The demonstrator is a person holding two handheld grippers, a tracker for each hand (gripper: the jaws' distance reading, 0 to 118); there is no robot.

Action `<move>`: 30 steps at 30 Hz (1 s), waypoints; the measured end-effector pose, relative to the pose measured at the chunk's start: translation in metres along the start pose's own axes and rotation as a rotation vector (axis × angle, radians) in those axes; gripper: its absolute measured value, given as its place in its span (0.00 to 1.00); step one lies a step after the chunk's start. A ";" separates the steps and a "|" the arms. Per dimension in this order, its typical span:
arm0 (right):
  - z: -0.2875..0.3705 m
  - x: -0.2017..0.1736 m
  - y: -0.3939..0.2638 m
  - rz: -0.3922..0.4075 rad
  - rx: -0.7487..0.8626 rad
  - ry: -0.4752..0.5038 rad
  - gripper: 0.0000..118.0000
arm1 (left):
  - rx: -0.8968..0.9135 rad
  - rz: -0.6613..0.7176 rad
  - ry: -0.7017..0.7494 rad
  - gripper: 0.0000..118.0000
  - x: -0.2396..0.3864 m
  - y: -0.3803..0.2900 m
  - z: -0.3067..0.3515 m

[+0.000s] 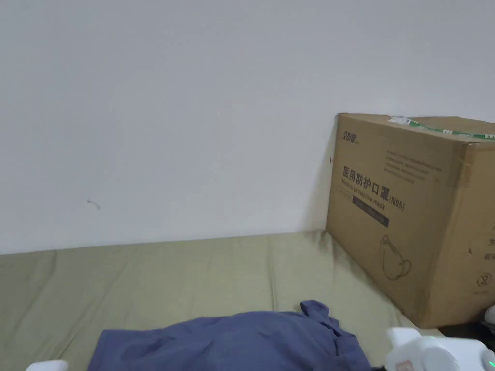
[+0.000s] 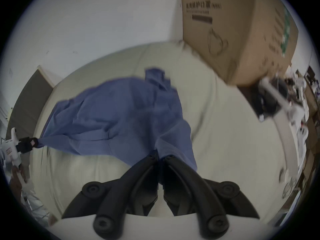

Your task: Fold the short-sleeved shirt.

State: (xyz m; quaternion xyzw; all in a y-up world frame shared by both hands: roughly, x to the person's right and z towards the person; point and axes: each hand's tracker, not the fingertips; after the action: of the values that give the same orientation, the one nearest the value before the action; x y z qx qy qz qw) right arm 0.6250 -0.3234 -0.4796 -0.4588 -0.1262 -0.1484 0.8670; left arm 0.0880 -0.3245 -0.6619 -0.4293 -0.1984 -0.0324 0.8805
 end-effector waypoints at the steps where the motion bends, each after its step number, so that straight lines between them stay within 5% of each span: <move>1: 0.013 0.009 -0.018 0.007 -0.002 -0.008 0.03 | -0.003 0.005 -0.017 0.02 0.007 -0.023 0.027; 7: 0.121 0.051 -0.117 -0.029 -0.068 0.093 0.03 | -0.032 -0.100 -0.068 0.02 0.005 -0.098 0.110; 13: 0.187 0.044 -0.202 0.079 -0.125 0.077 0.03 | -0.102 -0.167 -0.095 0.02 0.018 -0.175 0.176; 27: 0.125 0.040 -0.254 0.108 -0.332 -0.002 0.03 | -0.356 -0.270 -0.074 0.02 0.015 -0.226 0.151; 29: 0.122 0.037 -0.249 0.103 -0.351 -0.002 0.14 | -0.364 -0.278 -0.064 0.06 0.018 -0.225 0.144; 30: 0.122 0.036 -0.248 0.105 -0.371 -0.007 0.45 | -0.379 -0.280 -0.057 0.32 0.019 -0.223 0.143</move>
State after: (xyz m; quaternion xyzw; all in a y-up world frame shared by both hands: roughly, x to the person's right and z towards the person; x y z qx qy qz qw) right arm 0.5562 -0.3598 -0.2124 -0.6173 -0.0757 -0.1222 0.7735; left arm 0.0090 -0.3527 -0.4099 -0.5561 -0.2713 -0.1785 0.7650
